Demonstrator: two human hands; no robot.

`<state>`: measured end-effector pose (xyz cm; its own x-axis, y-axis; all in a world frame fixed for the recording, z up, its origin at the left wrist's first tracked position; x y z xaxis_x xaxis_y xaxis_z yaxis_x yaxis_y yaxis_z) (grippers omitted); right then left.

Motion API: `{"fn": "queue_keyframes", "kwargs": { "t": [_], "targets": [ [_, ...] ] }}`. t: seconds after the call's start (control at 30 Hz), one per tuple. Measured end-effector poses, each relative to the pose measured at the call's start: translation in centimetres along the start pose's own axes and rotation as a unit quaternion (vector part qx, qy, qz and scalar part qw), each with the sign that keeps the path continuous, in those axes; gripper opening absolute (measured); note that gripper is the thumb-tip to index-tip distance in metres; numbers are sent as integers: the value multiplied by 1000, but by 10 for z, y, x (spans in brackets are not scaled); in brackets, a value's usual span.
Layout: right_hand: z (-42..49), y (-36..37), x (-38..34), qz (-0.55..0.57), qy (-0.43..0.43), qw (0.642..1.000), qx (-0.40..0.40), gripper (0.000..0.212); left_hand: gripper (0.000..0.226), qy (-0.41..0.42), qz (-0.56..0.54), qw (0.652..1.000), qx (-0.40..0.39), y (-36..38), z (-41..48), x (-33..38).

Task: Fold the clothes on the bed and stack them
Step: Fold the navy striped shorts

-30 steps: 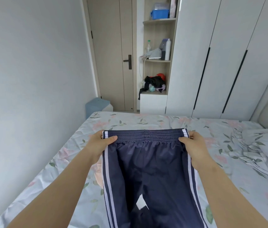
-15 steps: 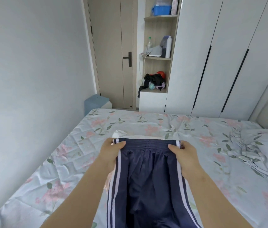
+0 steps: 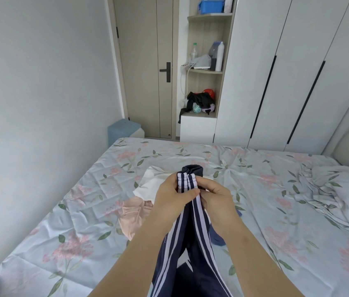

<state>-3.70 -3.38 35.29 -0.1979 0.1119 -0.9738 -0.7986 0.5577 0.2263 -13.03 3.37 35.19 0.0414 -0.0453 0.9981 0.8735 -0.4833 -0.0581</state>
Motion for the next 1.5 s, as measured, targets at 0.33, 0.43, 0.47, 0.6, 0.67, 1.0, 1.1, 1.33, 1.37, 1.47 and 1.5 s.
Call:
{"fn": "queue_keyframes", "kwargs": {
  "t": [0.33, 0.43, 0.47, 0.6, 0.67, 1.0, 1.1, 1.33, 1.37, 1.47, 1.5],
  "targets": [
    [11, -10, -11, -74, -19, 997, -18, 44, 38, 4, 2, 1000, 19, -22, 13, 11],
    [16, -25, -16, -114, -12, 993, 21, 54, 52, 18, -116, 988, -97, -32, 16, 22],
    [16, -27, -17, -92, 9, 996, -16, 55, 58, 29, -166, 976, -138, -35, 18, 26],
    [12, -21, -30, -19, 68, 989, -128, 31, 72, 43, -285, 939, -190, -43, 28, 40],
    [17, -20, -38, -3, 29, 998, -59, 28, 66, 17, -252, 955, -154, -41, 29, 43],
    [38, -26, -105, -126, -82, 989, 15, 9, 14, 7, 76, 996, -54, -42, 52, 89],
    [44, -31, -127, -209, -113, 971, 40, 8, 18, 41, 156, 987, -23, -47, 65, 117],
    [57, -20, -188, -443, -238, 851, 152, 17, 15, 61, 191, 979, 26, -35, 75, 183],
    [57, -18, -195, -438, -228, 856, 152, 19, 19, 19, 113, 993, 1, -32, 73, 190],
    [53, -8, -210, -264, -140, 949, 102, 19, 25, -25, -5, 999, -45, -27, 72, 206],
    [50, -5, -216, -198, -117, 970, 80, 20, 22, -14, -15, 999, -45, -27, 72, 211]
  ]
}}
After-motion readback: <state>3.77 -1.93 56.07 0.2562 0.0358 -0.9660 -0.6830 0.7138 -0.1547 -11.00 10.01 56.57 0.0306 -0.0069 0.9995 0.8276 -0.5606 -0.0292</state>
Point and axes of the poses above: each hand's wrist, its own z-axis towards the middle knuckle, its own y-axis out of the palm, x = y × z, the point moved 1 cm from there along z, towards the middle knuckle, and after that the axes turned 2 degrees about x, right-handed, at the moved point
